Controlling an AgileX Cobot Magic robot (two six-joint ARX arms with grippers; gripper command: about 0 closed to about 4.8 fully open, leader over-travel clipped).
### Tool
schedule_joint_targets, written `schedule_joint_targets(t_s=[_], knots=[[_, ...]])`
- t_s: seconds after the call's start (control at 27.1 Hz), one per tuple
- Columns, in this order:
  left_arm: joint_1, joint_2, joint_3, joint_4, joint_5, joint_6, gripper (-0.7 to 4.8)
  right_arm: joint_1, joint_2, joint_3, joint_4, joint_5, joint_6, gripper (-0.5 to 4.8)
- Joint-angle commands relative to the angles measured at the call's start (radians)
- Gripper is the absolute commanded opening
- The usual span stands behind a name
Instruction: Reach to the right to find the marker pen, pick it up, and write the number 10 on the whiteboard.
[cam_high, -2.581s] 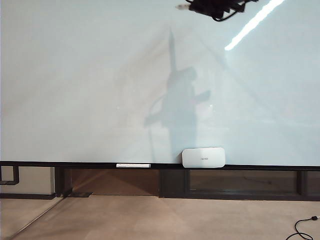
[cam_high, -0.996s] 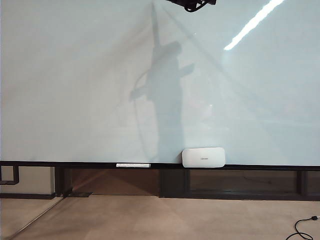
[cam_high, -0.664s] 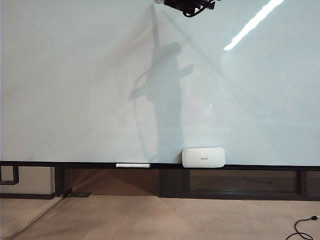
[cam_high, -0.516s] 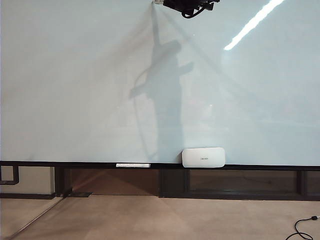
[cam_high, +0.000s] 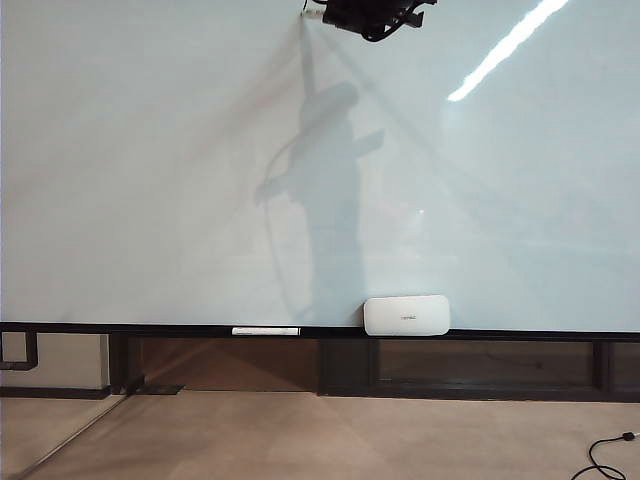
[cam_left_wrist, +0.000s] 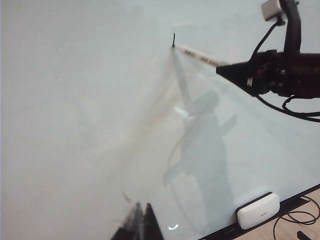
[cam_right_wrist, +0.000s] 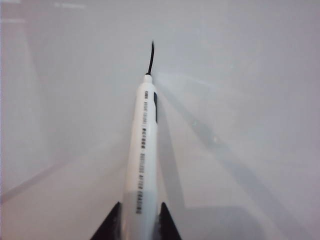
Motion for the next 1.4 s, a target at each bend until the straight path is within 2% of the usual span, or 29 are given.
schedule_joint_targets(t_s=[0.04, 0.26, 0.81, 1.0, 1.11, 1.22, 1.4], knots=[[-0.001, -0.003, 0.002, 0.013, 0.003, 0.007, -0.06, 0.001, 0.001, 0.002, -0.046, 0.015, -0.003, -0.04], [-0.001, -0.003, 0.002, 0.014, 0.003, 0.007, -0.06, 0.001, 0.003, -0.008, -0.137, 0.046, -0.012, -0.04], [-0.001, -0.003, 0.002, 0.006, 0.028, 0.006, -0.06, 0.004, 0.001, -0.111, -0.137, 0.038, -0.01, -0.04], [-0.001, -0.003, 0.002, -0.002, 0.035, 0.006, -0.06, 0.04, -0.039, -0.111, -0.122, 0.048, -0.034, -0.04], [-0.001, -0.003, 0.002, -0.002, 0.035, 0.006, -0.06, 0.073, -0.08, -0.111, -0.132, 0.111, -0.088, -0.04], [-0.001, -0.003, 0.002, -0.001, 0.042, 0.006, -0.06, 0.088, -0.111, -0.111, -0.164, 0.126, -0.093, -0.04], [-0.001, -0.004, 0.002, -0.001, 0.133, 0.008, -0.06, 0.087, -0.143, -0.111, -0.201, 0.201, -0.14, -0.04]])
